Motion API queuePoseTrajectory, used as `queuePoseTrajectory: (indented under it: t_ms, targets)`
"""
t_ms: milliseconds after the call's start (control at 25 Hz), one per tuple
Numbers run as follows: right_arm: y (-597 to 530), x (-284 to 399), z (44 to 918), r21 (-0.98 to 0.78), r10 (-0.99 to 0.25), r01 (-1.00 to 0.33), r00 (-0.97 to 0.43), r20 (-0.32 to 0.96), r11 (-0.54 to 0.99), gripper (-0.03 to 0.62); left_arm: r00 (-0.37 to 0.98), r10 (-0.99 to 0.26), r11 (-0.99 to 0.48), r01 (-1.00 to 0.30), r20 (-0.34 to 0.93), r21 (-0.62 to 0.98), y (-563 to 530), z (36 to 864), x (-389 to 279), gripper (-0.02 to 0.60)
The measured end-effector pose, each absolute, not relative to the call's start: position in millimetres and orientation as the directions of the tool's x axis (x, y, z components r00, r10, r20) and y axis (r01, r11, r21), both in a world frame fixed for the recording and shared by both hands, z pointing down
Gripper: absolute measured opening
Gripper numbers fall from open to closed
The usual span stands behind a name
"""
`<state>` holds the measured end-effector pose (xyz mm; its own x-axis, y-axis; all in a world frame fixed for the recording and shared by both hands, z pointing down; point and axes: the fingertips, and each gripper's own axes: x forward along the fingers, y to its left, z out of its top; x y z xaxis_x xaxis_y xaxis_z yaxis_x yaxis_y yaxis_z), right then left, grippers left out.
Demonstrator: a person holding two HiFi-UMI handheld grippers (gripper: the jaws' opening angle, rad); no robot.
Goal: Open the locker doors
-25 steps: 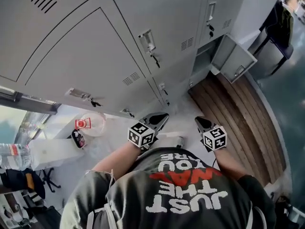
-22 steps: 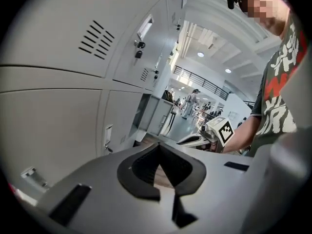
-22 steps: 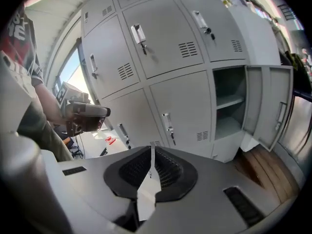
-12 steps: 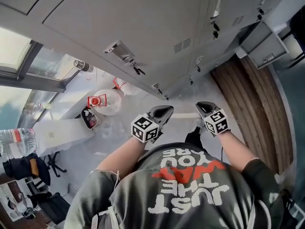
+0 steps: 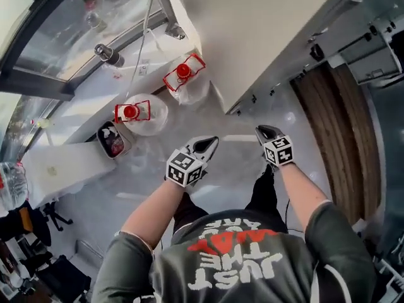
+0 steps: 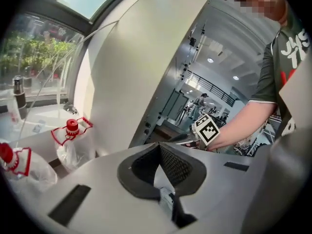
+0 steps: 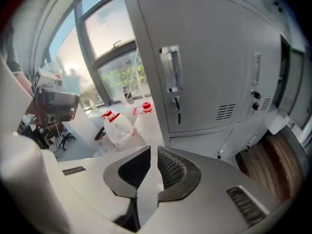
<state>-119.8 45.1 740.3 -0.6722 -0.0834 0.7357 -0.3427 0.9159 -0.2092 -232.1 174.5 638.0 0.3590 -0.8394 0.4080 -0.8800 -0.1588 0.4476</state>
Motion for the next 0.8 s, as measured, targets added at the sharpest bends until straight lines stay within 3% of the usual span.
queuePoseTrajectory:
  t_ms: [200,520,800]
  targets:
    - [39,-141,807,-0.172,-0.036,-0.268,-0.625,0.780,0.948,0.061,0.313,-0.855,-0.080,-0.867,0.413,0.491,185,695,-233,0.006]
    - [13,-168,919,-0.144,-0.017,-0.228,-0.585,0.811,0.963,0.145,0.305,-0.861,-0.044,-0.842,0.407,0.537,165,780,-231,0.006]
    - [-4,-197,992,-0.136,-0.043,-0.267,-0.569,0.821,0.954,0.185,0.295,-0.871,-0.047,-0.846,0.394,0.530,152,827,-246,0.006]
